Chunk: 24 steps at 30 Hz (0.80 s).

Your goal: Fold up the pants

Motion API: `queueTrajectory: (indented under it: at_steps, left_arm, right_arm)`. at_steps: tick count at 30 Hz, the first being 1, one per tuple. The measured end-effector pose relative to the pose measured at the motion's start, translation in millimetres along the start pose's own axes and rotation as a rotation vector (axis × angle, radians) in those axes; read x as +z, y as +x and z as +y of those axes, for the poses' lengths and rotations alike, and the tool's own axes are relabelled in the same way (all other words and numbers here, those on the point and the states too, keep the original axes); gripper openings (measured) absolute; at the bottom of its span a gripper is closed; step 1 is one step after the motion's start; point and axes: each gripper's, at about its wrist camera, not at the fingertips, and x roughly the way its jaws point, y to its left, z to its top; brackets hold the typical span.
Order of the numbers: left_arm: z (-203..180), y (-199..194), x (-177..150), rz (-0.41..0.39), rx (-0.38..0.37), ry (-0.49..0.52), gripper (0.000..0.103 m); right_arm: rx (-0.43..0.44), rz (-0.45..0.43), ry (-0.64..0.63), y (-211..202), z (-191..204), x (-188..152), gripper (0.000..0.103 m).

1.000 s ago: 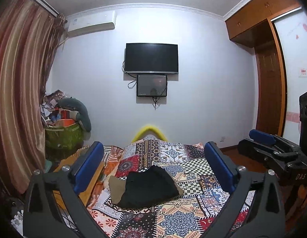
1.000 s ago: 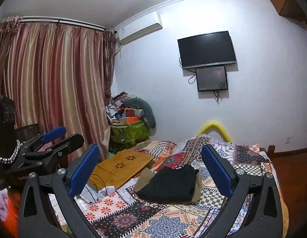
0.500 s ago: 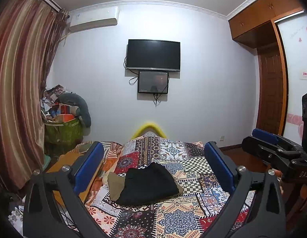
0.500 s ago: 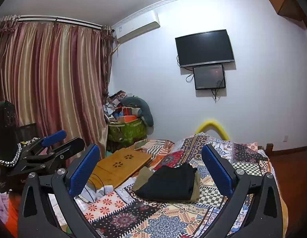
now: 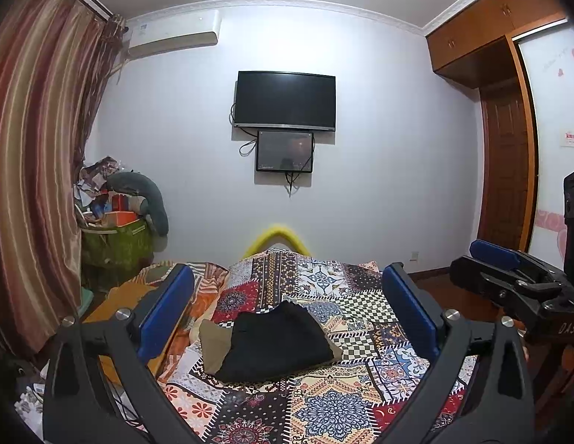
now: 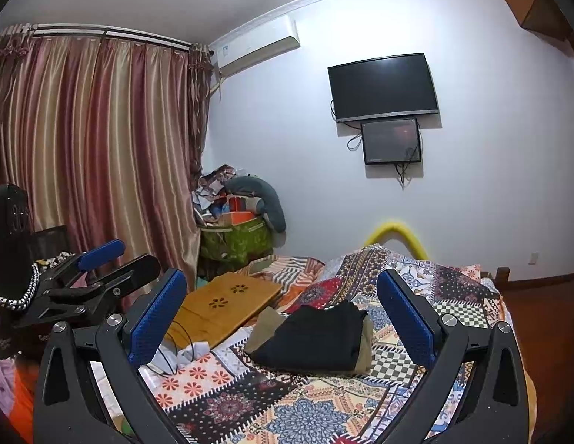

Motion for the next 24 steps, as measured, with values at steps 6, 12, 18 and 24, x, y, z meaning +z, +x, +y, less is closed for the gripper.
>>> queueTrajectory:
  at_steps: [6,12,18,24]
  left_arm:
    - [0.1,1.5,0.1,0.004,0.001,0.003,0.102]
    - [1.0,3.5,0.1,0.009,-0.006,-0.002,0.102]
    - [1.5,4.1,-0.2,0.013,-0.009,-0.002,0.102]
    - [0.1,4.7,-1.5,0.017,-0.02,0.003,0.102]
  right_arm:
    - [-0.001,0.002,0.004,-0.2,-0.1,1.4,0.103]
    - [-0.003,0.001,0.006,-0.3,-1.1,1.3,0.103]
    - [-0.009,0.0,0.01,-0.9,-2.1,0.2,0.103]
    - [-0.005,0.003,0.012,-1.1,-1.9,0.4,0.103]
